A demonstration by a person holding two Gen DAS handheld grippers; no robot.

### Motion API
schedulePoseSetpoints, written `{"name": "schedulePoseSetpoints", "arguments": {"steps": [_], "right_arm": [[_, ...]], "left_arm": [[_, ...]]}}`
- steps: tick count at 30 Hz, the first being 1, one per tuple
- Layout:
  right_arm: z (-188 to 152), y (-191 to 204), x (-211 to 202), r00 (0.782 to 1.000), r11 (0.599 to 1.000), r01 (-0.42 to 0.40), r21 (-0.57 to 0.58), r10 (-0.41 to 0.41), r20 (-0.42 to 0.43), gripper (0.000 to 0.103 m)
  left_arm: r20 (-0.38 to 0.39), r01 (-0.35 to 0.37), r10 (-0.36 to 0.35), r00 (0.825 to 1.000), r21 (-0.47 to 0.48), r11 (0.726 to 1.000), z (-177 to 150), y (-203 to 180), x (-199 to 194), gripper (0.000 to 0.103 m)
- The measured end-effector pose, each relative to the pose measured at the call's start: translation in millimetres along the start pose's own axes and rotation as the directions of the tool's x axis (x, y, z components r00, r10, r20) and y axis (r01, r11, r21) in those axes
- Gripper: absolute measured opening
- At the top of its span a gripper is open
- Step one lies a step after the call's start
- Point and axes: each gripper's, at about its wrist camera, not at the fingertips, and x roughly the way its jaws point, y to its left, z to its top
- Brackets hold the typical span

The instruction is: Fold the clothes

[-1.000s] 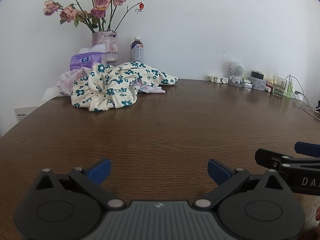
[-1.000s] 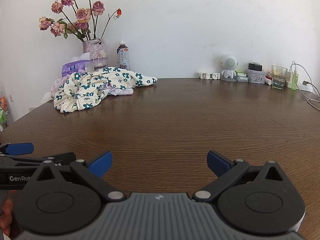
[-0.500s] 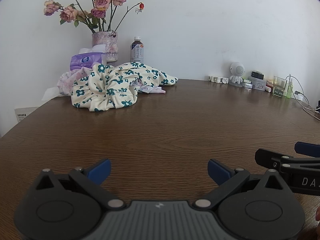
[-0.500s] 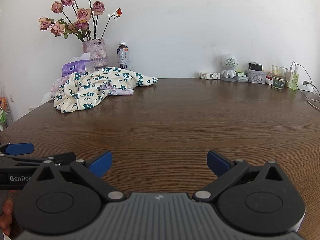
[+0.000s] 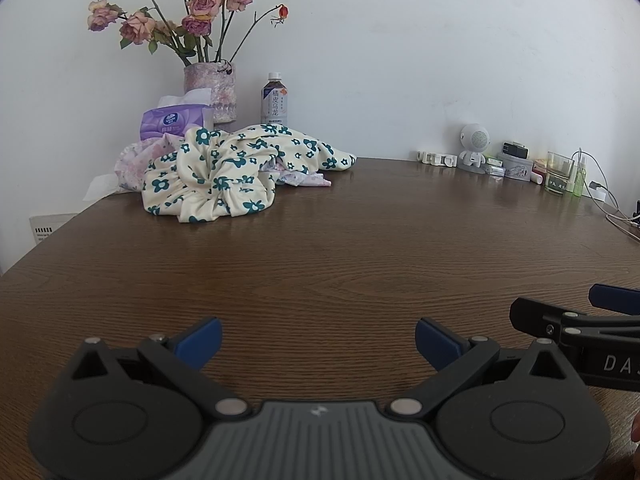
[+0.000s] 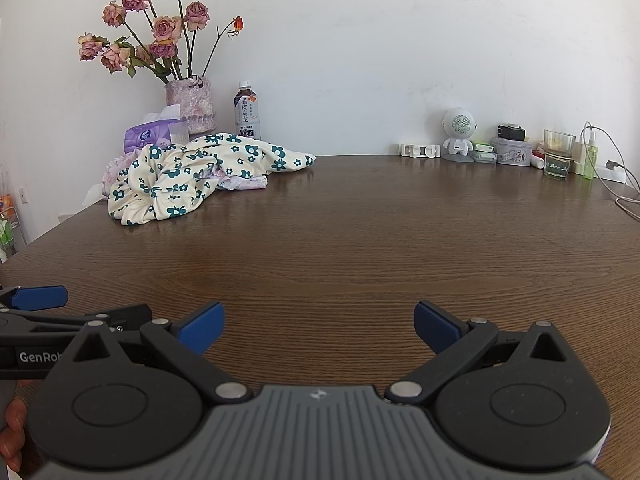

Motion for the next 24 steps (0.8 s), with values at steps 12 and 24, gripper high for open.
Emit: {"name": "schedulePoseSetpoints", "arguments": {"steps": [12, 24], "right_arm": [[0, -1, 0, 1.0, 1.0, -0.002, -0.001, 0.002, -0.001, 0.103], [12, -10, 1, 0.998, 0.998, -0.061, 0.015, 0.062, -0.025, 0.103]], "left_arm": [[0.001, -0.003, 0.003, 1.0, 0.003, 1.0, -1, -1, -1, 0.103], [-0.021, 0.015, -0.015, 1.0, 0.008, 1.0, 7, 0, -2, 0.103]]}}
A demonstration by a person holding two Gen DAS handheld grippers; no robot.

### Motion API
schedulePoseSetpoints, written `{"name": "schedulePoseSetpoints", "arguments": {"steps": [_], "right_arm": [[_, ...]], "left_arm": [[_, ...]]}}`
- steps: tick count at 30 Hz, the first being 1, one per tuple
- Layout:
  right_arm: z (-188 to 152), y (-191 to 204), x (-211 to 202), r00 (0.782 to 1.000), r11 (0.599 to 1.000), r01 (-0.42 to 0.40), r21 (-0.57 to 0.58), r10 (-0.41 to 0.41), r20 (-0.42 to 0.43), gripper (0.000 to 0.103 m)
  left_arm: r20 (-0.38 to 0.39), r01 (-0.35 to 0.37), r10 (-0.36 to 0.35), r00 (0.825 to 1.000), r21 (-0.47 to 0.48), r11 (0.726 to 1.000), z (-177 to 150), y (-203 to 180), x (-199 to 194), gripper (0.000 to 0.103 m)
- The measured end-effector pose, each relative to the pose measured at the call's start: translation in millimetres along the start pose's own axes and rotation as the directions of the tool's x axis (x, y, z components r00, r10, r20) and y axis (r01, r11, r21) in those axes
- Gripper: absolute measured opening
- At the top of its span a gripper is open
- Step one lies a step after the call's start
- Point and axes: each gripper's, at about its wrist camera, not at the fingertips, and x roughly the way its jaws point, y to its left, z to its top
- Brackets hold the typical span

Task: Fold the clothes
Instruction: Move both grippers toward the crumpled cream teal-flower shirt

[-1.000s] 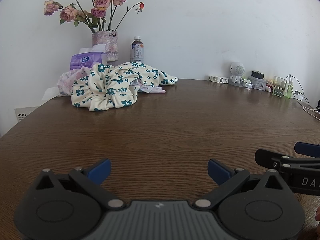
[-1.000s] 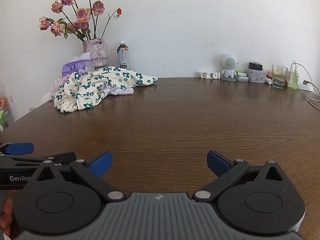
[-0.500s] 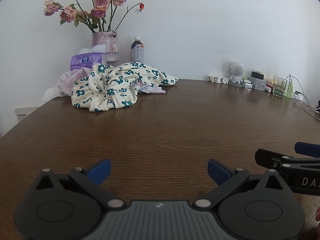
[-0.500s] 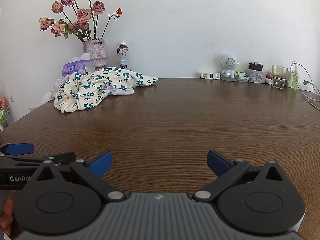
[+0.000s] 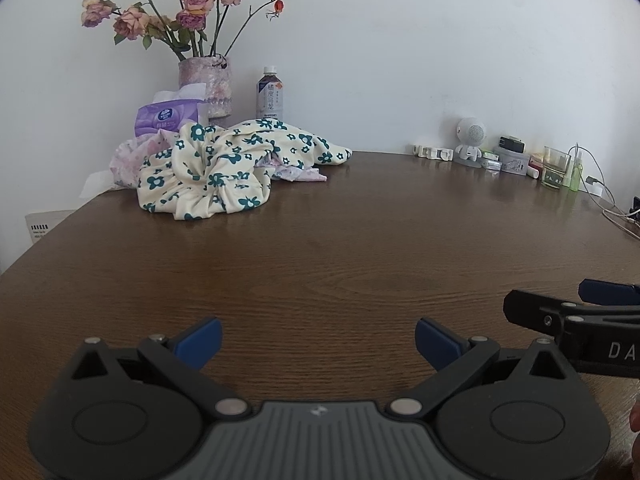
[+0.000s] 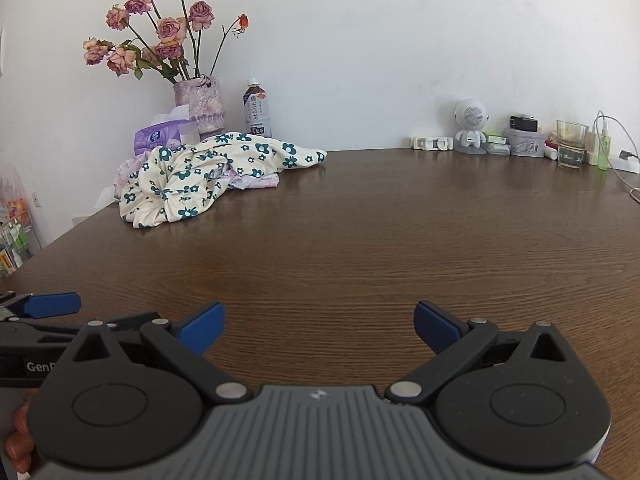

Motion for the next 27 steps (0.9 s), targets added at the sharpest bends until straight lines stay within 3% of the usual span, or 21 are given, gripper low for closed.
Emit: {"name": "schedulePoseSetpoints", "arguments": {"steps": [18, 27], "right_arm": [[59, 11, 8, 0.996, 0.995, -0.066, -0.079, 0.07, 0.054, 0.103], [94, 35, 22, 0.991, 0.979, -0.088, -0.183, 0.105, 0.088, 0.103]], "left_arm": [[0.092, 0.003, -0.006, 0.996, 0.024, 1.0, 59, 24, -19, 0.103], [0.187, -0.063, 0.057, 0.981, 0.028, 0.998, 96, 42, -18, 0.103]]}}
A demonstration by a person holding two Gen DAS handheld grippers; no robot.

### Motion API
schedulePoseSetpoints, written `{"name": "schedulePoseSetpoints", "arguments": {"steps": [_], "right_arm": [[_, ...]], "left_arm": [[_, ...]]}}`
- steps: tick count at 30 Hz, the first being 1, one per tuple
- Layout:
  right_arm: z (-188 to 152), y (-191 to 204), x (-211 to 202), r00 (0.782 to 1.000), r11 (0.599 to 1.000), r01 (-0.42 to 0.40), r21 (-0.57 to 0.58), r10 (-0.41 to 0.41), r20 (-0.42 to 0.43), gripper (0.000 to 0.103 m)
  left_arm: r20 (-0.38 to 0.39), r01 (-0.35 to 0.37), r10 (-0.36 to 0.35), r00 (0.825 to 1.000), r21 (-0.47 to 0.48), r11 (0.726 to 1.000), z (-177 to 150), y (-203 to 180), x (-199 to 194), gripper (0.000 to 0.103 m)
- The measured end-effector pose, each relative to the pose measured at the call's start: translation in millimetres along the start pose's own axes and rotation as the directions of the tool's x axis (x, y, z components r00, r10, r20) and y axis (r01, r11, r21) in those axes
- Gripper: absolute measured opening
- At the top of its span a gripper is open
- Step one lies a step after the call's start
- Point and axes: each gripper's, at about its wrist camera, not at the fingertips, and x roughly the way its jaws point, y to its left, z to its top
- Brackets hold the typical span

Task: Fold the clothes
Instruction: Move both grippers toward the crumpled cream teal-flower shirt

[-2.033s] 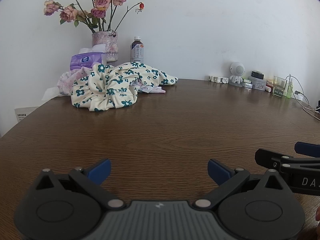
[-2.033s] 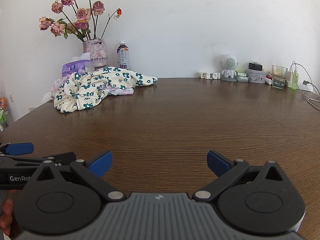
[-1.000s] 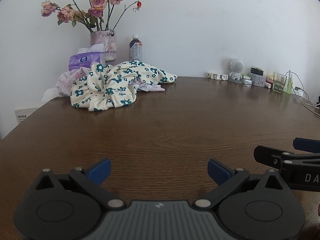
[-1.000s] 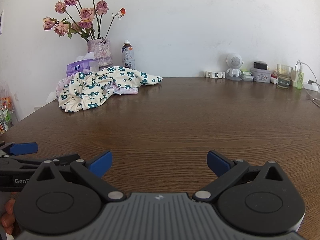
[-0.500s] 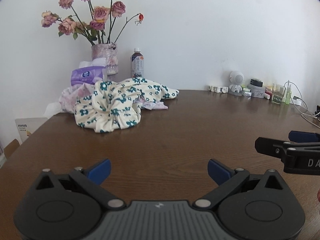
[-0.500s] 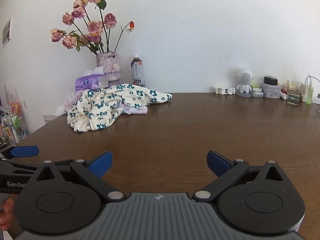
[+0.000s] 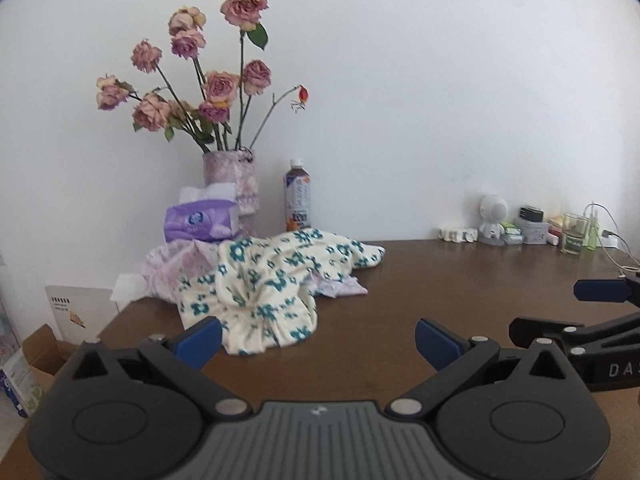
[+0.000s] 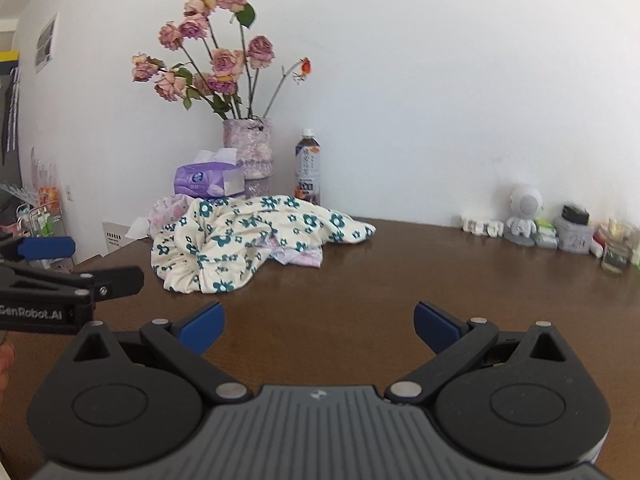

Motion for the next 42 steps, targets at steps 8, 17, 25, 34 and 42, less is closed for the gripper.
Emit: {"name": "schedulePoseSetpoints", "arguments": {"steps": [8, 17, 25, 34, 42], "right_arm": [[25, 15, 32, 1.0, 0.997, -0.014, -0.07, 0.015, 0.016, 0.103], [48, 21, 70, 1.0, 0.998, -0.005, -0.064, 0.006, 0.025, 0.103], [69, 24, 106, 0.999, 0.997, -0.047, -0.054, 0.048, 0.024, 0.103], [90, 20, 152, 0.998, 0.997, -0.062, -0.055, 0.063, 0.018, 0.103], [102, 11, 205, 0.998, 0.997, -0.052, -0.053, 0.053, 0.015, 0.103]], "left_arm": [[-0.013, -0.015, 0.015, 1.0, 0.008, 1.0, 12, 15, 21, 0.103], [-0.053, -0.065, 0.063, 0.997, -0.028, 0.998, 20, 33, 47, 0.103], [-0.077, -0.104, 0.099, 0.992, -0.062, 0.993, 34, 50, 79, 0.103], [-0.103, -0.135, 0.127, 0.987, -0.082, 0.987, 49, 63, 122, 0.103], [-0.118, -0.176, 0.165, 0.979, -0.088, 0.98, 60, 71, 163, 0.103]]}}
